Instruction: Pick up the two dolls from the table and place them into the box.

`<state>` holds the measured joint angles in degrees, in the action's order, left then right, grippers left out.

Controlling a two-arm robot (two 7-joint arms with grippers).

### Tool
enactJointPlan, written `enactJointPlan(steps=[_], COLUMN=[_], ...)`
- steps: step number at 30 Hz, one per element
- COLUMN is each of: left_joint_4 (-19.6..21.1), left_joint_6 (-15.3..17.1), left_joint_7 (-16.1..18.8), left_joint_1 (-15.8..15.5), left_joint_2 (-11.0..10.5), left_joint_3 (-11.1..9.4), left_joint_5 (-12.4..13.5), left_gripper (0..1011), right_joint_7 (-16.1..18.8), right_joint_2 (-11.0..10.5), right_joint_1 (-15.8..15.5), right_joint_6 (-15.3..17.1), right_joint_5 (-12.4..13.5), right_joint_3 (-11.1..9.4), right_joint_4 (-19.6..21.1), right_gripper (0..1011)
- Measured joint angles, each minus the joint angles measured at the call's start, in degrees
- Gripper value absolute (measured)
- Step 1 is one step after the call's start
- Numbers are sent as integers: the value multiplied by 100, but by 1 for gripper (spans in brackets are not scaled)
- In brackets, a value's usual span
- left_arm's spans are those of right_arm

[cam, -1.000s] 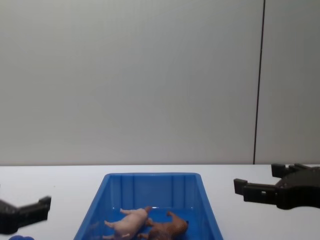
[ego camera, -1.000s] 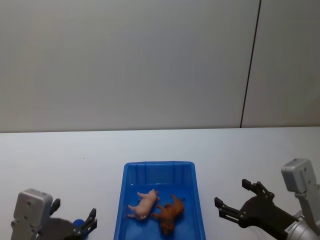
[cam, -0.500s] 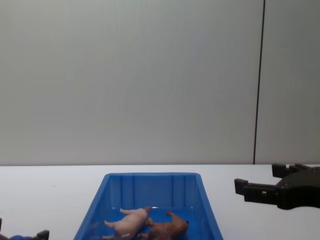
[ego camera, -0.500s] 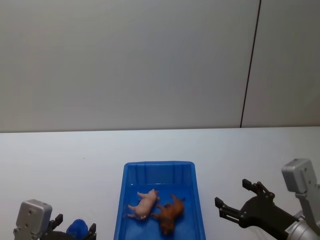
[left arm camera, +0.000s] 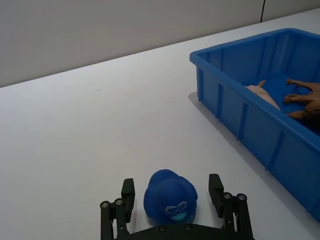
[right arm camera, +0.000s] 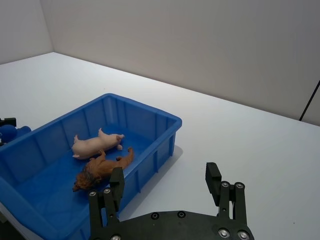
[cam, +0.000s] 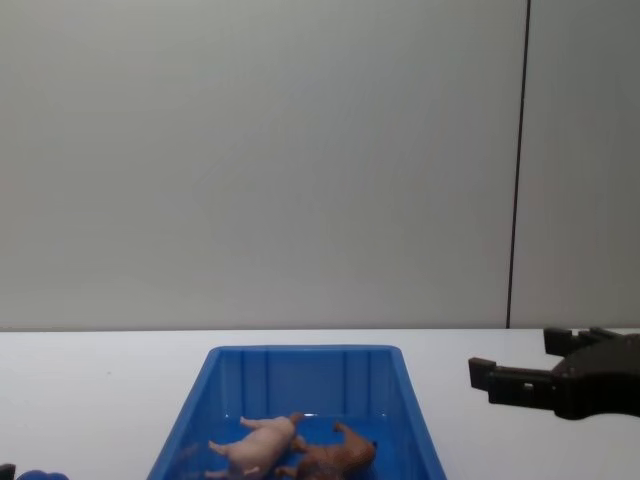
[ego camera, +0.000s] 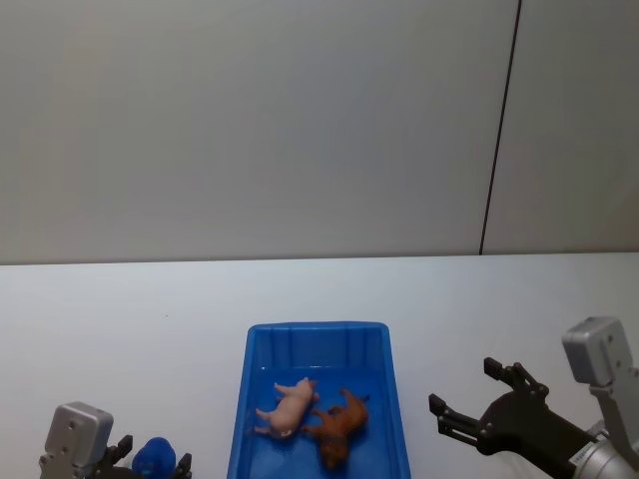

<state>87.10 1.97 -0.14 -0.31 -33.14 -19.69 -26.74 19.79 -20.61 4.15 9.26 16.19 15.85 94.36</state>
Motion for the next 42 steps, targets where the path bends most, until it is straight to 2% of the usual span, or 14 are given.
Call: enactJointPlan(steps=[5,14,27,34,42], left_joint_4=[-138,-252,-120,-57,-68], left_joint_6=[54,153,171,140,66], left_joint_7=[-91,-164,-367,-634,-1022], left_joint_1=[-82,-194,-447,-693,-1044], left_joint_2=[54,109,215,407,797], left_joint_3=[0,31,85,31,-151], left_joint_5=[97,254,551,764,1017], left_gripper=[857,577,485,440,387], right_joint_7=[0,0,0,0,0], right_joint_2=[0,0,0,0,0], right_joint_1=[0,0,0,0,0], right_joint_6=[0,0,1,1,1], right_joint_5=[0,0,-1,0,-1], right_joint_3=[0,0,0,0,0], right_joint_4=[0,0,0,0,0], right_gripper=[1001,1001,1001,1001,1001])
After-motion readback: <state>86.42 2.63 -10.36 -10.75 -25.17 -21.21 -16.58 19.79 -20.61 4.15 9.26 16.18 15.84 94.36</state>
